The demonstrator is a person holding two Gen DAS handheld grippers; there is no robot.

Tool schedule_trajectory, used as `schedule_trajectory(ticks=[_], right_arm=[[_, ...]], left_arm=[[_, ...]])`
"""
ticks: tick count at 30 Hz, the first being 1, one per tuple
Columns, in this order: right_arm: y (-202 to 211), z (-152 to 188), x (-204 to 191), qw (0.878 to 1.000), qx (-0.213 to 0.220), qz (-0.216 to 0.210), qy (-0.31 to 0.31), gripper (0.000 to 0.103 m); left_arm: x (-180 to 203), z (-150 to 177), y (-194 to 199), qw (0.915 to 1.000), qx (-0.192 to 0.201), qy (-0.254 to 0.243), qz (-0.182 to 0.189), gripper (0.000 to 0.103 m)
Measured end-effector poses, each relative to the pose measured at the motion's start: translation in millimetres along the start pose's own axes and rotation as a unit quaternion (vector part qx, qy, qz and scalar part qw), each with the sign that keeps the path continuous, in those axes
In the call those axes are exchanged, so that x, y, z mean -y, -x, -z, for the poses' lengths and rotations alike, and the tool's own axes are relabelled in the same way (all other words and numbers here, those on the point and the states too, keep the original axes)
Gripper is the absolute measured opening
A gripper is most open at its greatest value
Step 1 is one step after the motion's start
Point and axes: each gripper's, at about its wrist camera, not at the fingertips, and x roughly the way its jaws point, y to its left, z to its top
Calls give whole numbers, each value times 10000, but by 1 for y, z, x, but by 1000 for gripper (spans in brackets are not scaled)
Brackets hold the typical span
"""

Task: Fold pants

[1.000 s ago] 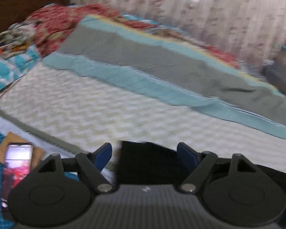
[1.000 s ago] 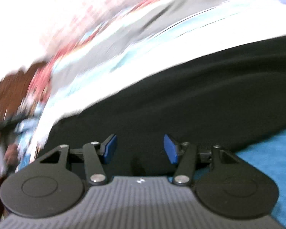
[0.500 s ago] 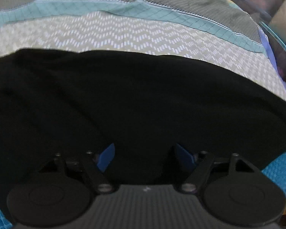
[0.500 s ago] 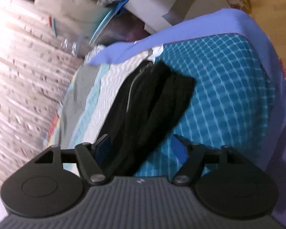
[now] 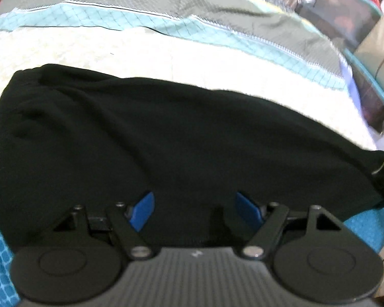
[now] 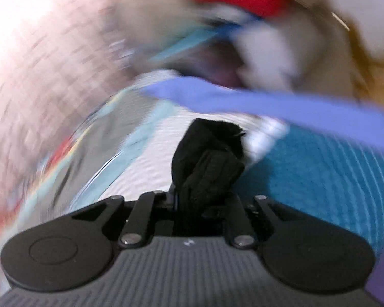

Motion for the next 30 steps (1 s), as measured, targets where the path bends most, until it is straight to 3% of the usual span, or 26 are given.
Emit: schedule_trajectory(ticks=[2,3,6,9,10,12,13,14,16,20,22,24,26,27,30], right_arm=[[7,11,-44,9926,-63,-242,1190,17],[10,23,-68,9806,-147,-393,1916,17],[7,73,-118,9284,-583,-671,3608,18],[-9,130,-141,8751,-1320,-693,4605,28],[-13,149,-144,8541,-1345,-498,4999,33],[-5,172,-147,8197,-838,-139,5664,44],[1,173,-148,8143,-783,-77,5751,49],[7,168,-147,8206,-823,-177,5652,51],[20,149,-144,8500,-889,-660,5151,59],[23,116,-132,9013,-1051,-1208,4026,57],[16,102,-122,9276,-1132,-1364,3288,33],[0,95,-112,9469,-1366,-1314,2598,27],[-23,103,-105,9490,-1759,-1088,2380,28],[-37,115,-105,9421,-2094,-878,2466,29],[-29,125,-129,9311,-1877,-657,3058,32]], left_arm=[[-9,2,11,9999,105,112,79,73],[-11,4,18,9997,168,148,104,73],[-24,7,35,9990,356,238,160,76],[-39,10,50,9981,493,315,191,78],[-45,12,58,9977,554,342,204,78],[-56,17,74,9964,704,403,245,80],[-62,19,82,9954,797,455,276,83],[-69,22,89,9942,896,519,294,85],[-82,26,102,9917,1058,676,262,86],[-112,30,119,9846,1283,1182,91,90],[-127,30,121,9795,1323,1519,73,92],[-141,30,121,9750,1333,1776,80,92],[-153,33,120,9718,1349,1931,48,95],[-158,33,118,9701,1350,2015,43,95],[-173,33,110,9654,1344,2235,66,100]])
